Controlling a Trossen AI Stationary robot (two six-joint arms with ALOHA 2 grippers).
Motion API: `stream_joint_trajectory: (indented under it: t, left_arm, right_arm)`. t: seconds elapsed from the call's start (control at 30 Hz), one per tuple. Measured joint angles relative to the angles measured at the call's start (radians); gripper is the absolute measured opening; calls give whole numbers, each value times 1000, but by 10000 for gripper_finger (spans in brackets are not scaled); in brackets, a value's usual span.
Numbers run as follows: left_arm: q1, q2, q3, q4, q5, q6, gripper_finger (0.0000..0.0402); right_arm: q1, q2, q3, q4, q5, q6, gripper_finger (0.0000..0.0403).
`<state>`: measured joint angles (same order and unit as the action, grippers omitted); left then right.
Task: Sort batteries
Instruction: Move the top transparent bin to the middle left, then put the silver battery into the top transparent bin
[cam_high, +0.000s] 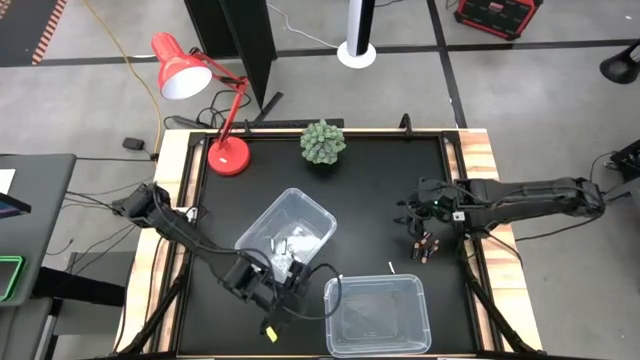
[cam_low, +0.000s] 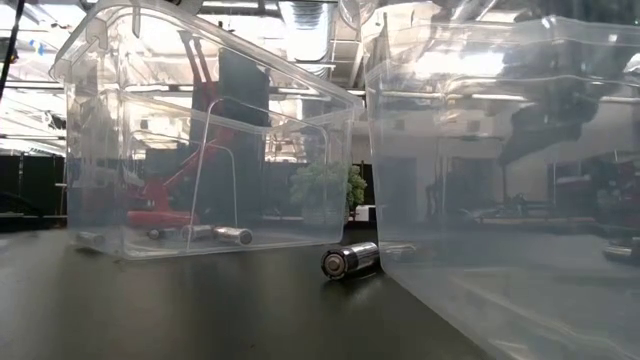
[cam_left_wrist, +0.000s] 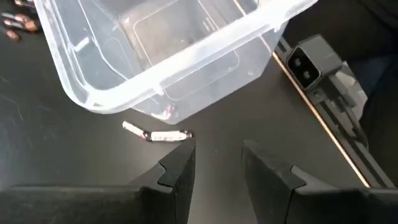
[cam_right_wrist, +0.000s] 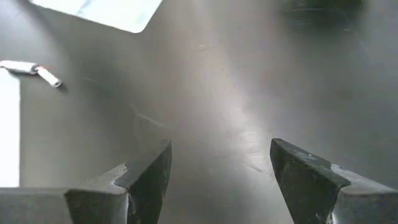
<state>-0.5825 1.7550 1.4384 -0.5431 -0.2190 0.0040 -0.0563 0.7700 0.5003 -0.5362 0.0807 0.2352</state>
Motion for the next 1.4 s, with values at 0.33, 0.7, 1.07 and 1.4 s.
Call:
stream_joint_trajectory:
  t: [0.33,0.7,1.07,1.4]
  left_arm:
    - [22,76,-4,-50,4,-114,123]
    - [0,1,-5,-182,-242,-235,123]
    - [-52,-183,-6,-136,-631,-11,123]
    - [26,-348,-245,51,-587,124,123]
  right_arm:
    - [130,1,9,-51,-1,96,292]
    - [212,23,132,-462,221,498,292]
    - [207,95,119,-523,232,702,292]
    - [141,276,122,-516,33,378,292]
